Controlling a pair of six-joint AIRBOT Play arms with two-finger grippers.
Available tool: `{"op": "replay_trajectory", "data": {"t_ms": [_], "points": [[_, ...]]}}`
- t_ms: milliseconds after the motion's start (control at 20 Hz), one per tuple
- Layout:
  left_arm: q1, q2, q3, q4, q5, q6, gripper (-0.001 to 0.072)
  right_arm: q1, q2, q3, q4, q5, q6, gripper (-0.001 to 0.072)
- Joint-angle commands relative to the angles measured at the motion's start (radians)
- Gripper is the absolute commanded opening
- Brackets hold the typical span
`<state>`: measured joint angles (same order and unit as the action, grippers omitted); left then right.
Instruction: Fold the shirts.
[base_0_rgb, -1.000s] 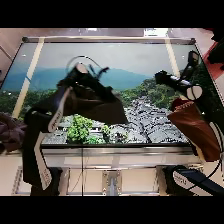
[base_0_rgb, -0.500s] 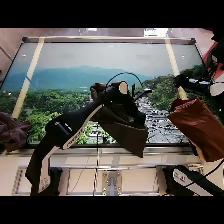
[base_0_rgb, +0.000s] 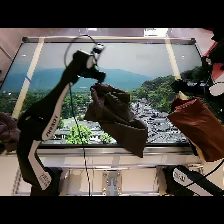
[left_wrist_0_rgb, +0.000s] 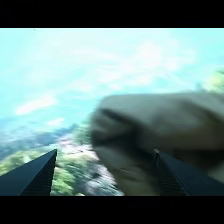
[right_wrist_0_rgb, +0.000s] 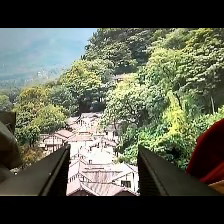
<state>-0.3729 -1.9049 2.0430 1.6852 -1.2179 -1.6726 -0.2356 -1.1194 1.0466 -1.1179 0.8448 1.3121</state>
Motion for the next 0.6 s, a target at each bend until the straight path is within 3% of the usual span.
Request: {"op": "replay_trajectory", "data": {"t_ms": [0,150,250,400,550], "points": [[0.200,0.003,-0.050,-0.196,0.088,-0.096,0.0703,0.010,0.000,0.000,0.023,0.056,-0.007,0.0468],[0.314,-0.054,-0.051,-0.524,0.040,0.031,0.0703,0.035,0.002,0.000,0.029,0.096,0.001,0.0467],[0.338,-0.101,-0.050,-0.676,-0.029,0.123,0.0703,0.058,0.014,-0.001,0.028,0.117,0.004,0.0379],[0.320,-0.167,-0.050,-0.756,-0.070,0.159,0.0704,0.083,0.073,-0.001,0.004,0.126,0.036,0.0377],[0.296,-0.220,-0.050,-0.804,-0.066,0.158,0.0704,0.082,0.142,-0.001,-0.124,0.185,0.127,0.0378]]}}
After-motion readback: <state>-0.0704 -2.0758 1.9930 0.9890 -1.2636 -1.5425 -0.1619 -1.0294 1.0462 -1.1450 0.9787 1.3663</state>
